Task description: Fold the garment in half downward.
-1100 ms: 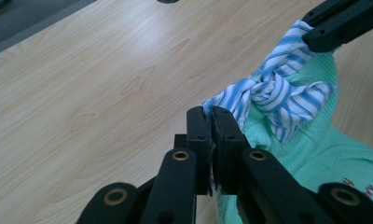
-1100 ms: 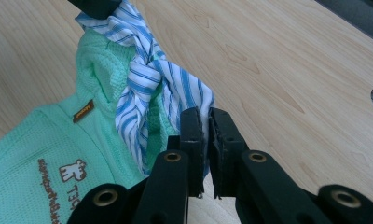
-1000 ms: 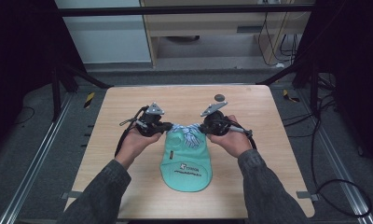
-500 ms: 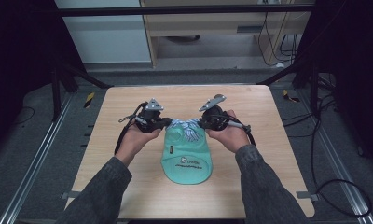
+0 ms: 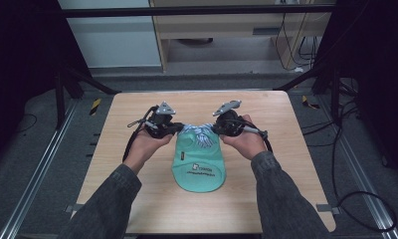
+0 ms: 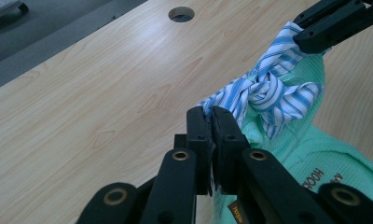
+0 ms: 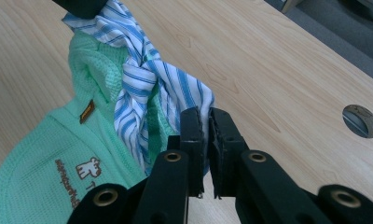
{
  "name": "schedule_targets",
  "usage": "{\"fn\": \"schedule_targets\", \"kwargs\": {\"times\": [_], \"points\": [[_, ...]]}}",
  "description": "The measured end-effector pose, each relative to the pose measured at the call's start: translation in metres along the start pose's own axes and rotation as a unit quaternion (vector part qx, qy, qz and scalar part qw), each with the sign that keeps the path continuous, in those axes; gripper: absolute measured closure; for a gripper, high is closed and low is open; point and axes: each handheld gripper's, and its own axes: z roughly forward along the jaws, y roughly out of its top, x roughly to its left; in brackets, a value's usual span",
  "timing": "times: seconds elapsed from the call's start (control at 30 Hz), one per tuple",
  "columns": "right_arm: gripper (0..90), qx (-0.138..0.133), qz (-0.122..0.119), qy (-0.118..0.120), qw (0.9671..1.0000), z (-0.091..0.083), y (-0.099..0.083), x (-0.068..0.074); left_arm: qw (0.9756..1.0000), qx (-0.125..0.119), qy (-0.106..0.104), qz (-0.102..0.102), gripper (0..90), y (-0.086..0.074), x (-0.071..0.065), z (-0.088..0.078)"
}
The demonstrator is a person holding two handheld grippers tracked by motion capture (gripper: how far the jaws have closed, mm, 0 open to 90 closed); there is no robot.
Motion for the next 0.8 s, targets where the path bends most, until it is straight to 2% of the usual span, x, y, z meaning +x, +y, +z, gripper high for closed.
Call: {"fn": "schedule_targets", "kwargs": {"times": [0.27,0.47,0.8], "points": [[84.8,0.003,-0.001,-0.004,1.0,-0.0009,-0.0034,0.0014,1.0,0.001,0.004,0.008,87.1,-0.0005,-0.0066,0.0],[84.8,-0.001,-0.003,-0.01,0.9999,-0.0028,-0.0007,0.0005,0.9999,-0.008,0.004,0.007,87.0,0.0038,-0.0029,-0.0011],[84.8,0.004,-0.007,-0.016,0.9998,0.0035,0.0033,-0.001,0.9999,-0.004,0.007,0.008,87.0,0.0053,0.002,0.0012]]}}
